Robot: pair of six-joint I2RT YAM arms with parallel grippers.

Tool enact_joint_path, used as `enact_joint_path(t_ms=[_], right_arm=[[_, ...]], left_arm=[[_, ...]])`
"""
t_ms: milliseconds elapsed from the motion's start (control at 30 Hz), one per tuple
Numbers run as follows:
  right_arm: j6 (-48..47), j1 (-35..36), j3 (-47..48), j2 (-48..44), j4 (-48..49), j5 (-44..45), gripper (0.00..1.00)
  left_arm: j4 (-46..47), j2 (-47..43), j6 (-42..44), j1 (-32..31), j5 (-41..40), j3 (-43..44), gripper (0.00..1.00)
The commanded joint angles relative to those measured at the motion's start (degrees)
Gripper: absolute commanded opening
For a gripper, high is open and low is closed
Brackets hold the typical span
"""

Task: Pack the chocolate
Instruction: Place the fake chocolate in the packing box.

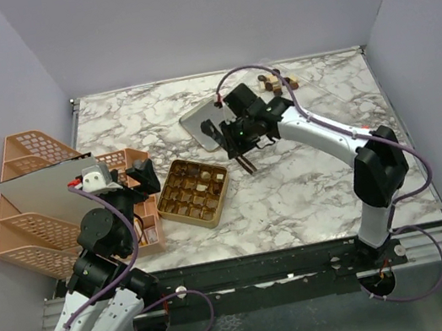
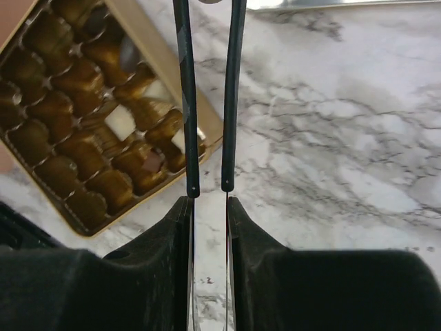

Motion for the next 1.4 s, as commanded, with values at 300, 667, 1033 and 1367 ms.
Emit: enact_joint_path(t_ms=[300,667,1033,1367], right_arm=[[4.3,11.6,-2.7,-1.0,1.3,-1.2,0.18],[5.1,16.4,-1.0,2.2,0.2,-0.9,0.2],[5.9,18.6,-1.8,3.3,-1.5,-1.2,0.21],[6.9,19.3,-1.8,3.7,-1.8,2.3,0.27]], left_arm=[[0.7,-0.2,0.5,0.4,-1.6,-0.5,0.99],[0.7,-0.3,0.5,0.5,-1.5,-0.5,0.99],[0.7,-0.7,0.4,0.5,-1.5,-0.6,0.99],[0.6,-0.6,0.4,0.5,-1.4,-0.5,0.99]])
